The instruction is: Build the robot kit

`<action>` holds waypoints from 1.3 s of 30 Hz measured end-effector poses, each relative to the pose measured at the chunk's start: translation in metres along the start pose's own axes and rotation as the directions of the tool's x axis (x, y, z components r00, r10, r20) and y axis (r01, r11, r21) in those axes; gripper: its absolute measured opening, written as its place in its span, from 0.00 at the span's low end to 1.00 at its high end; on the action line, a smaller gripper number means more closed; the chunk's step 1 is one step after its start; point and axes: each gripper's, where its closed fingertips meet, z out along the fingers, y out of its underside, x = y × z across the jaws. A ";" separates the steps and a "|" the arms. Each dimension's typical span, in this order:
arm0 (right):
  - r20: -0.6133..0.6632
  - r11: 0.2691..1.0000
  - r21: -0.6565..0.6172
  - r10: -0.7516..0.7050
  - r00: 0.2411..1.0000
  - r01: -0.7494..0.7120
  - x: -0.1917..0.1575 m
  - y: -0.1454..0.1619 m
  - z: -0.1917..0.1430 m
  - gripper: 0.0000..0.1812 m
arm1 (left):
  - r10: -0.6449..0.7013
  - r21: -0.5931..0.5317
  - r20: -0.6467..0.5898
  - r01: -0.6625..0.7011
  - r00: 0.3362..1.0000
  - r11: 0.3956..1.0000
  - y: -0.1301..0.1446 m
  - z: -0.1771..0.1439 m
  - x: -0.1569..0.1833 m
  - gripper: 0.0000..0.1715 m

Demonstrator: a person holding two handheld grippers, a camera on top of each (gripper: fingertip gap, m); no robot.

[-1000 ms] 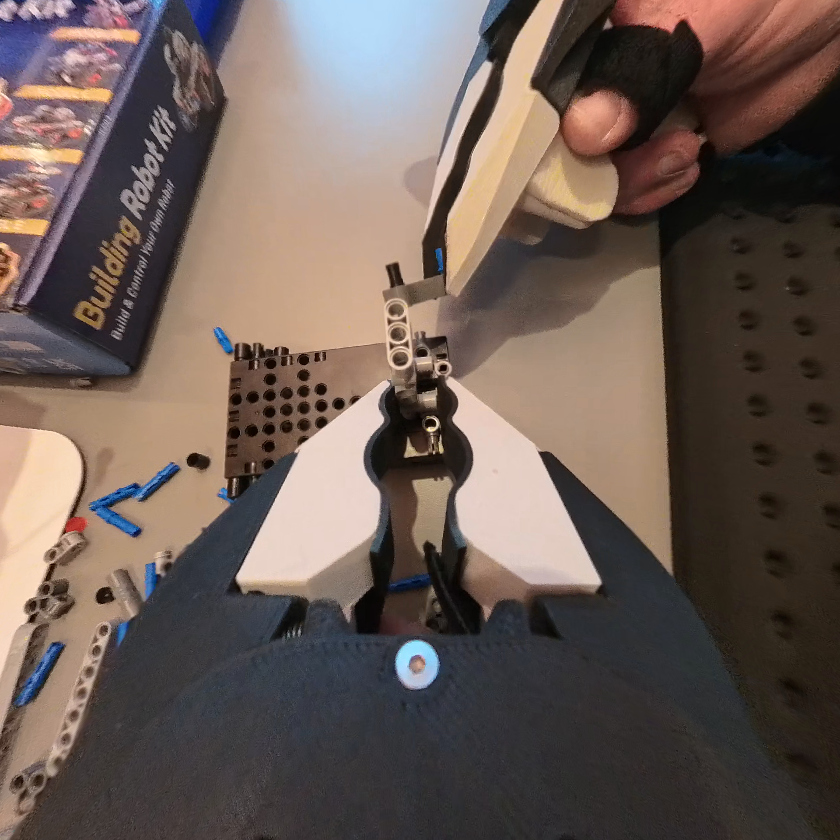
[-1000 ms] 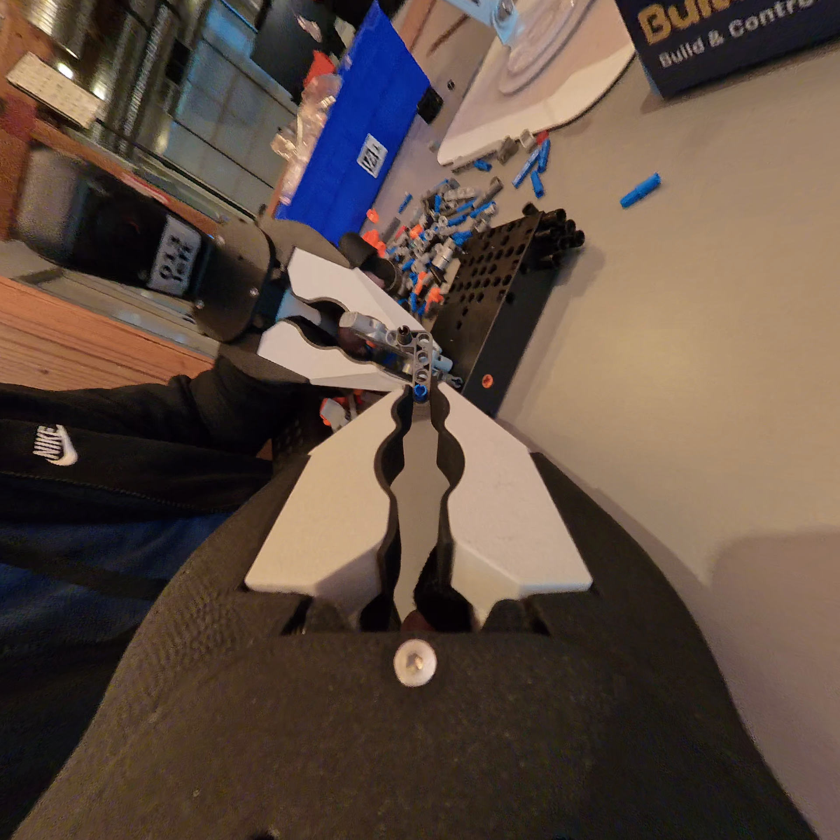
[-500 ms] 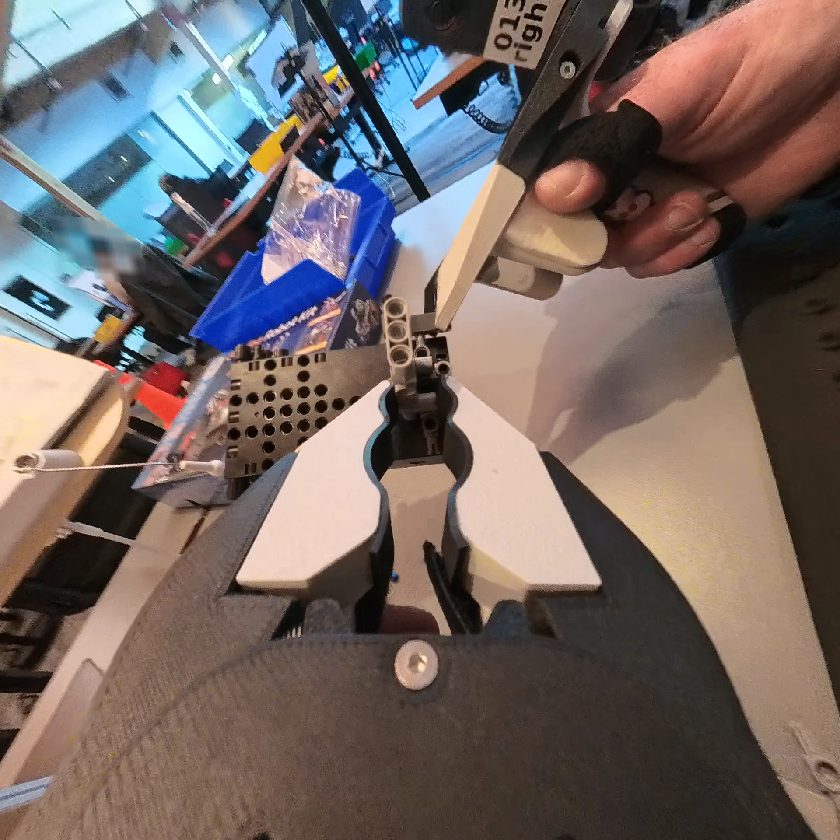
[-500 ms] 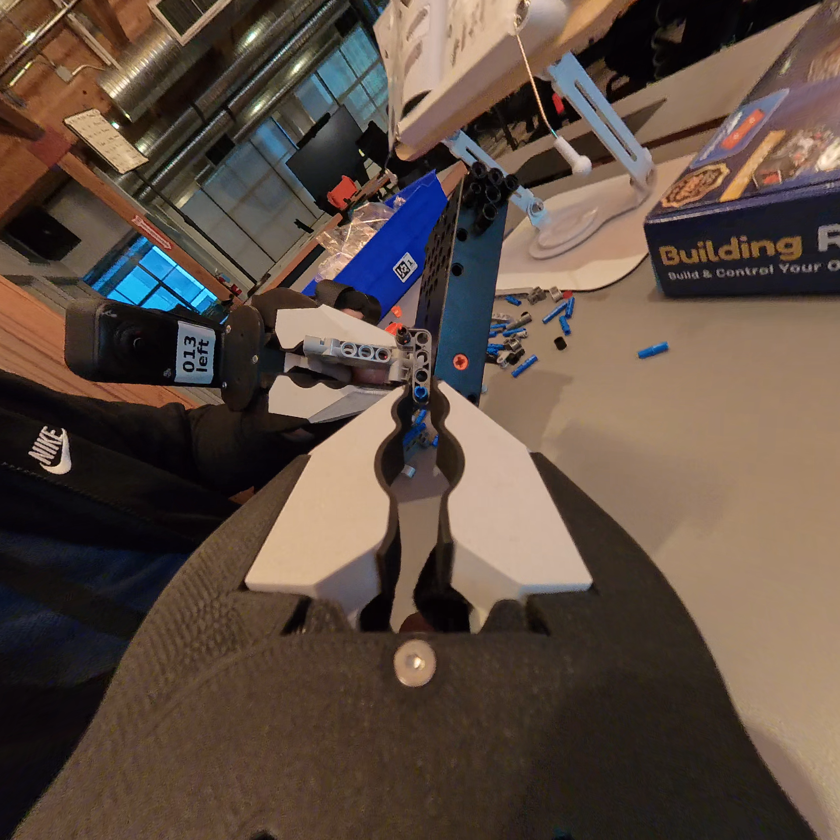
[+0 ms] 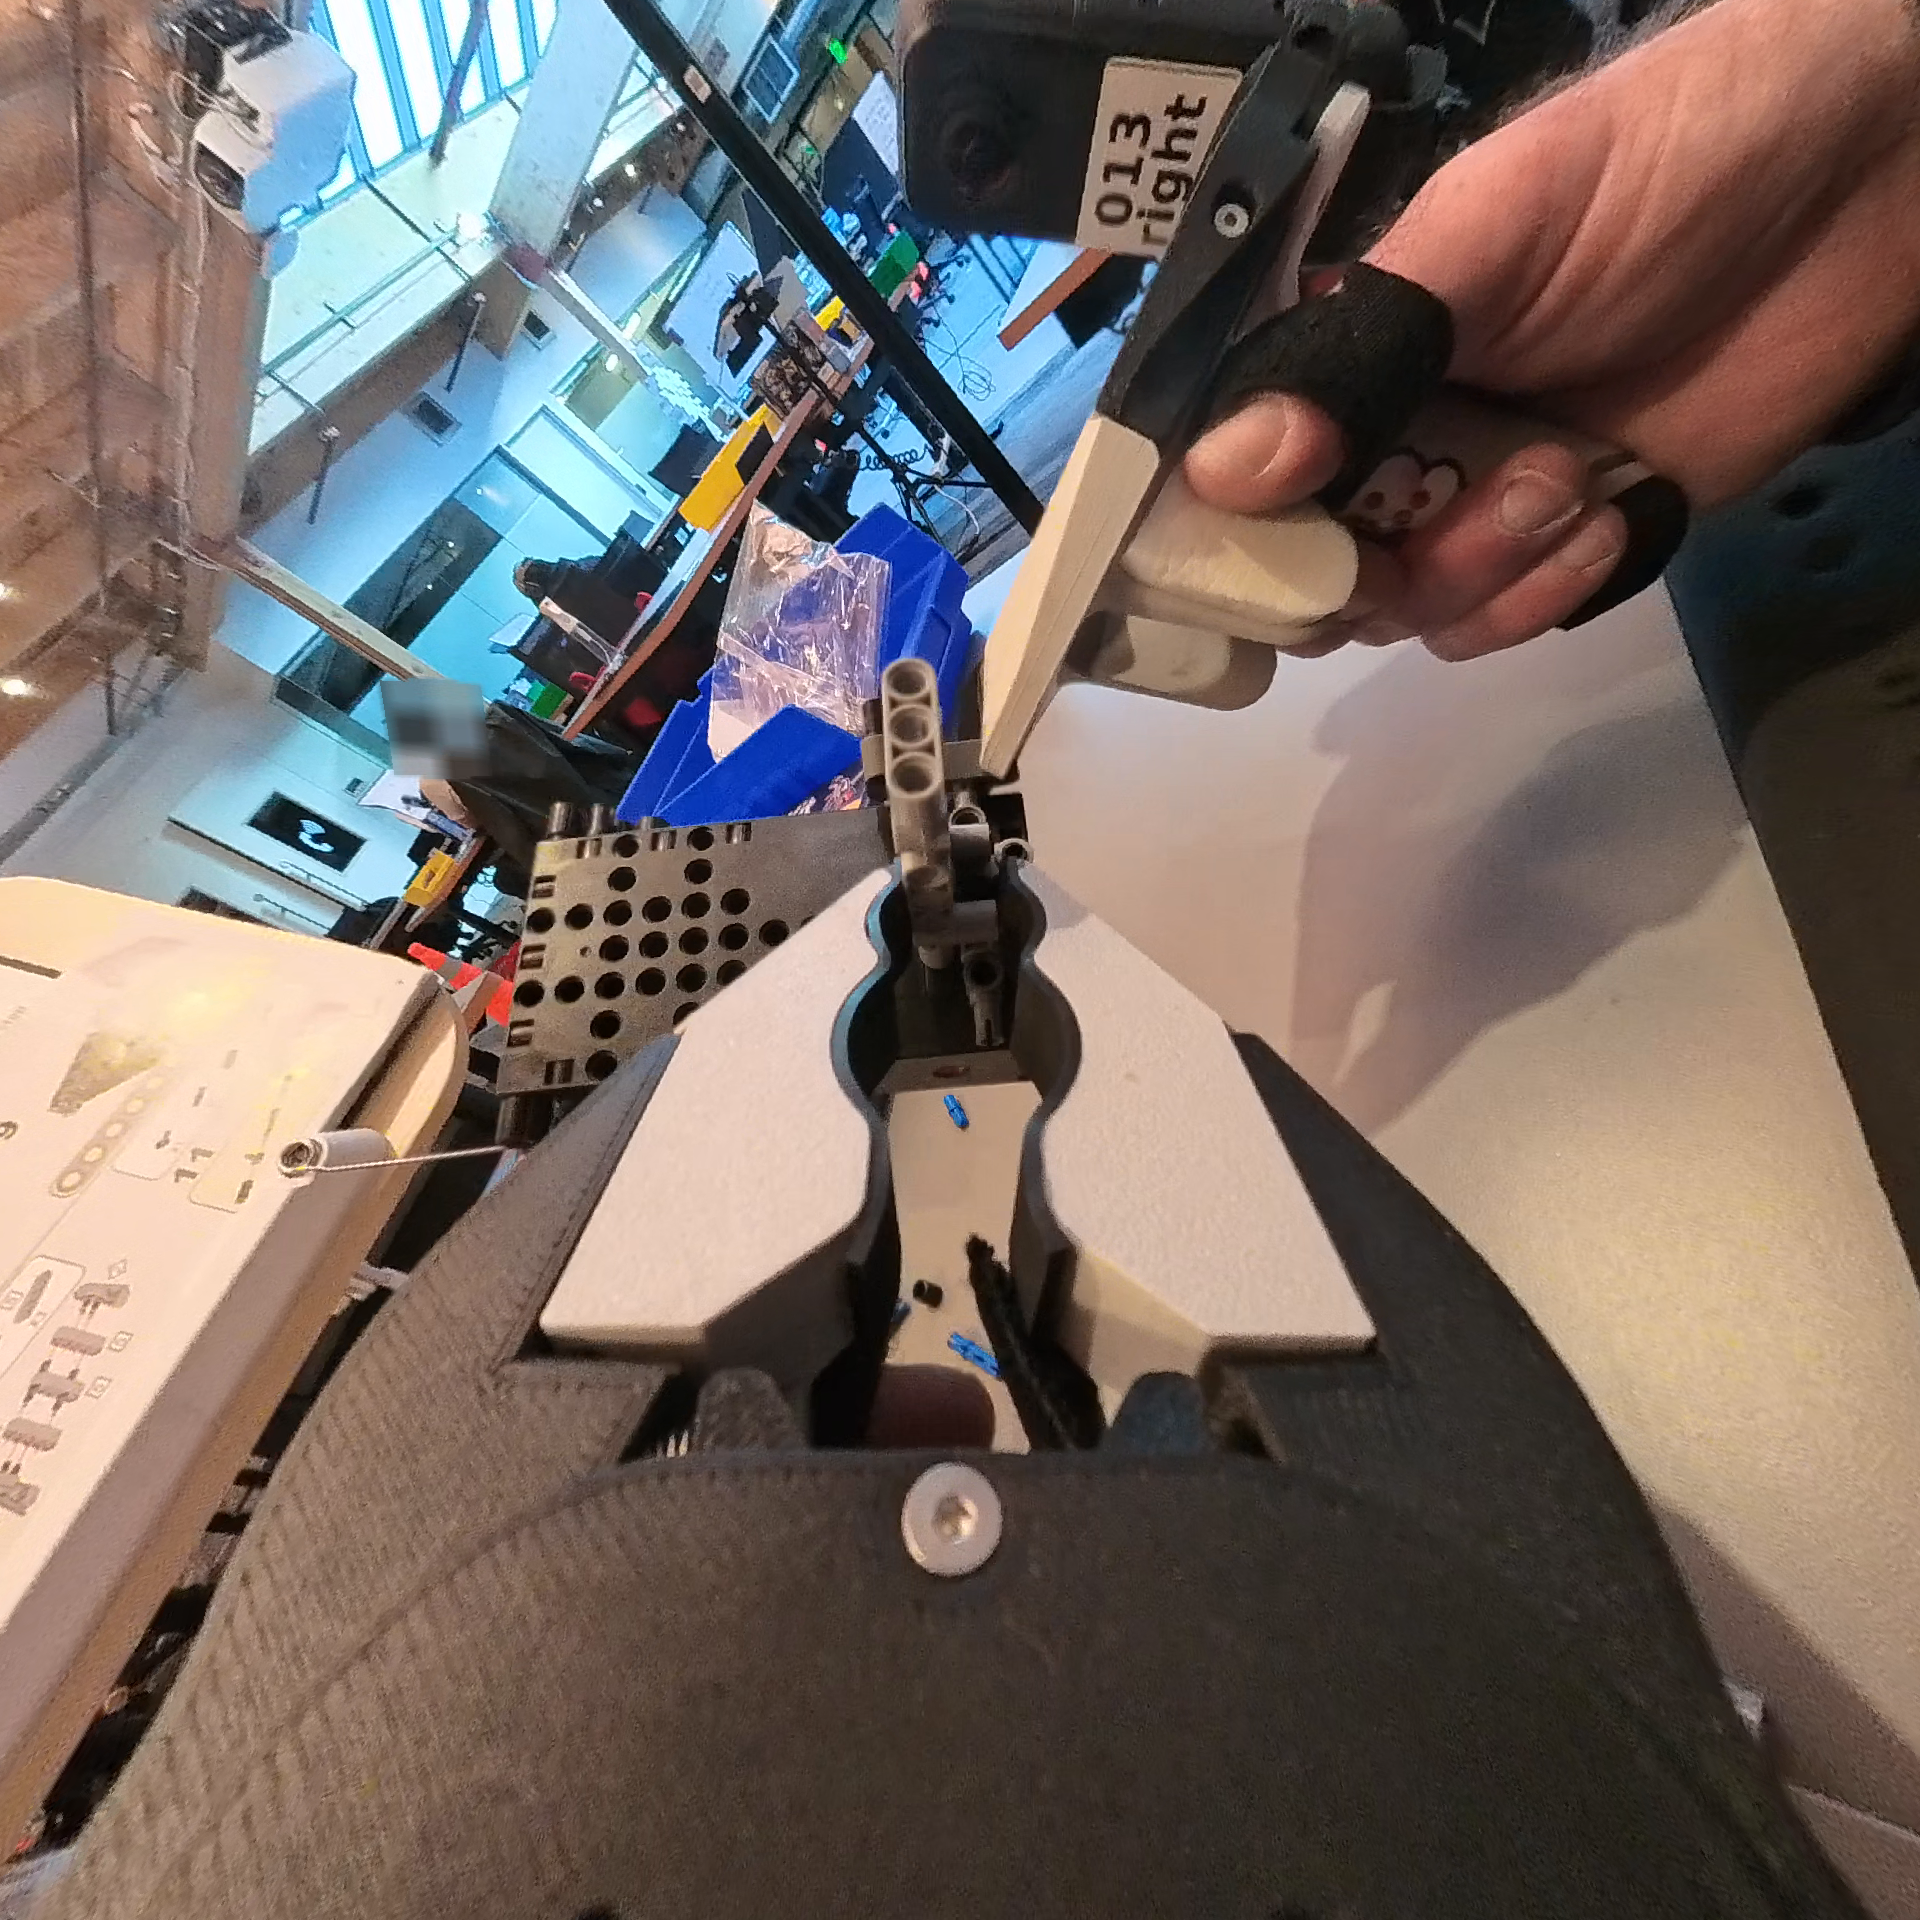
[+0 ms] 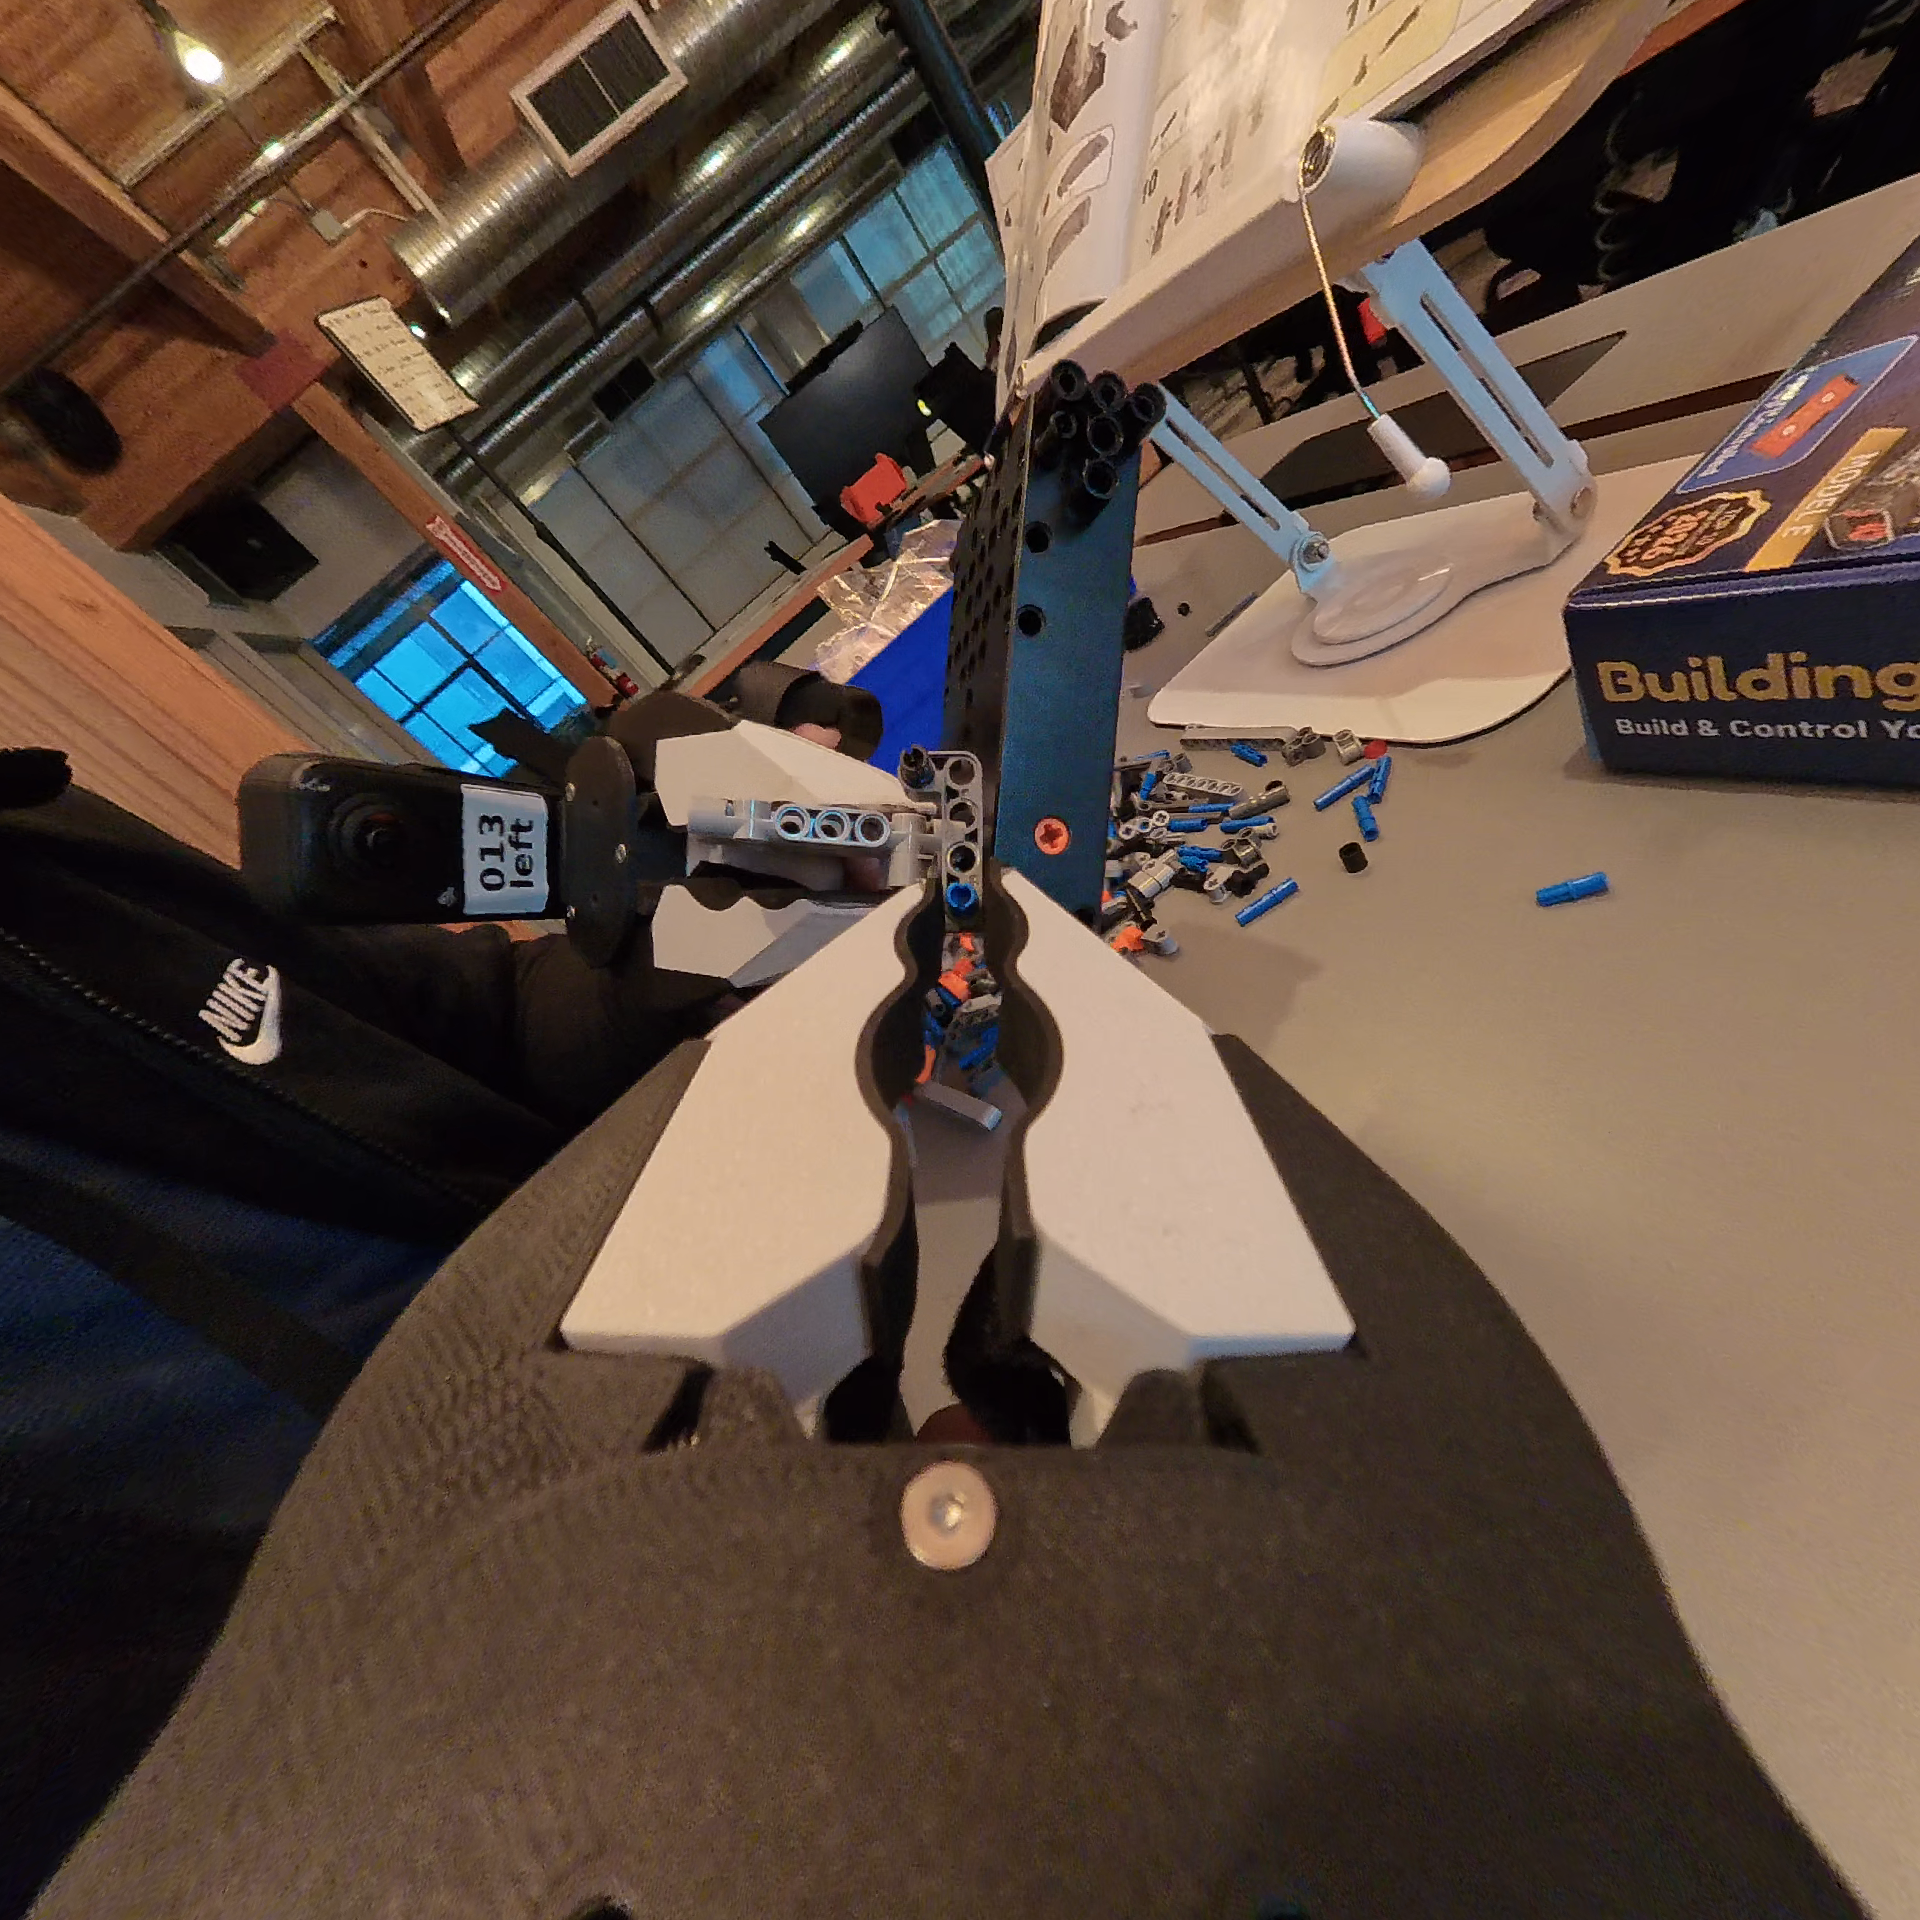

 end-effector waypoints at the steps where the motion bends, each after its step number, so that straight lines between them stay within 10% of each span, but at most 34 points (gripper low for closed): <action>1: 0.015 1.000 0.007 0.005 1.000 -0.005 -0.001 -0.001 0.000 0.03 | -0.001 0.010 0.004 0.000 1.000 1.000 -0.002 -0.001 -0.001 0.08; 16: 0.307 0.968 0.020 0.232 0.923 -0.250 -0.010 -0.003 0.002 0.03 | 0.019 0.110 0.015 -0.020 1.000 0.994 -0.024 -0.009 -0.004 0.08; 33: 0.258 0.940 -0.006 0.331 0.908 -0.341 0.014 0.010 0.002 0.03 | -0.304 0.050 -0.113 0.311 0.946 0.949 -0.001 0.006 0.001 0.08; 39: 0.306 0.932 -0.009 0.349 0.886 -0.364 0.009 0.008 0.001 0.03 | -0.230 0.074 -0.101 0.238 0.968 0.968 -0.009 0.004 0.001 0.08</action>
